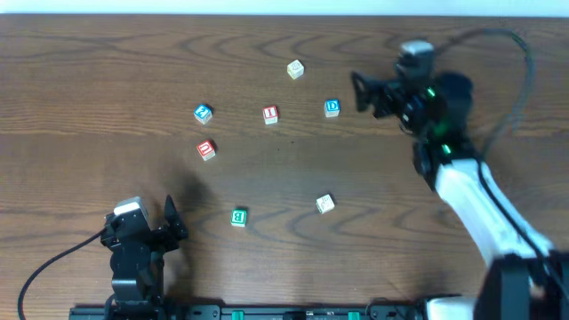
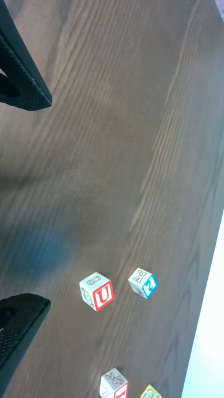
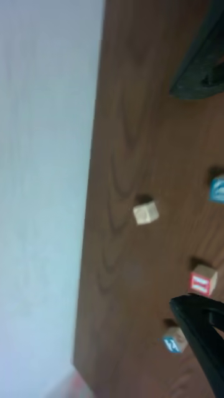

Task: Spell out Ai2
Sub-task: 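Move right gripper over the red-lettered I block and lower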

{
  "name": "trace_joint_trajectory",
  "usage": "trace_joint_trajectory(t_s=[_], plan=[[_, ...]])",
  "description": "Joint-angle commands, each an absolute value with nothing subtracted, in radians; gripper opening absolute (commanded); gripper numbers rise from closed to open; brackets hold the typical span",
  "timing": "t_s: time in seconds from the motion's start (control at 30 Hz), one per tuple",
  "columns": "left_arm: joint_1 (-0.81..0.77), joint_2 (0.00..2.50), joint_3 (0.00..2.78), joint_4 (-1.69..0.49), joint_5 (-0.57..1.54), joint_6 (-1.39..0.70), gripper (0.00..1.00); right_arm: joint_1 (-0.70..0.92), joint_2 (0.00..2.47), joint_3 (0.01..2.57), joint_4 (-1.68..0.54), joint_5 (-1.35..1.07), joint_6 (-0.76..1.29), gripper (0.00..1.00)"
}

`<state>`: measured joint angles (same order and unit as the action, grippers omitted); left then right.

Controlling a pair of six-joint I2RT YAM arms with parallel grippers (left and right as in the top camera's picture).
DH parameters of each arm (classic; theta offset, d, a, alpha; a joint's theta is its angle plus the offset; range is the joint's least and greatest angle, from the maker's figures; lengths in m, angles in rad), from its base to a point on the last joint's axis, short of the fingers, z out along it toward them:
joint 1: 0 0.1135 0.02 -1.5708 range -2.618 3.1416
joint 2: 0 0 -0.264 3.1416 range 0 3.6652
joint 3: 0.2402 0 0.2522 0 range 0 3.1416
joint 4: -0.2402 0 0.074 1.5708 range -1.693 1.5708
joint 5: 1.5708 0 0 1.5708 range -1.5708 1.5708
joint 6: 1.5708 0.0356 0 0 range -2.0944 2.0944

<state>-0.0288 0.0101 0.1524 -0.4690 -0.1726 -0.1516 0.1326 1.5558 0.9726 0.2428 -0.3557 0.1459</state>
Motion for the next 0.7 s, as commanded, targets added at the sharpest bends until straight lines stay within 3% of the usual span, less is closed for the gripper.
trace_joint_trajectory(t_s=[0.0, 0.27, 0.47, 0.67], plan=[[-0.027, 0.004, 0.133, -0.473, -0.190, -0.134, 0.95, 0.221, 1.653, 1.118, 0.194, -0.372, 0.048, 0.99], [-0.027, 0.004, 0.133, -0.473, -0.190, -0.134, 0.95, 0.396, 1.790, 1.313, -0.046, -0.266, 0.047, 0.99], [-0.027, 0.004, 0.133, -0.473, -0.190, -0.134, 0.95, 0.455, 1.790, 1.313, -0.261, -0.338, 0.052, 0.99], [-0.027, 0.004, 0.133, -0.473, -0.190, -0.134, 0.95, 0.503, 1.790, 1.313, -0.394, -0.569, 0.051, 0.99]])
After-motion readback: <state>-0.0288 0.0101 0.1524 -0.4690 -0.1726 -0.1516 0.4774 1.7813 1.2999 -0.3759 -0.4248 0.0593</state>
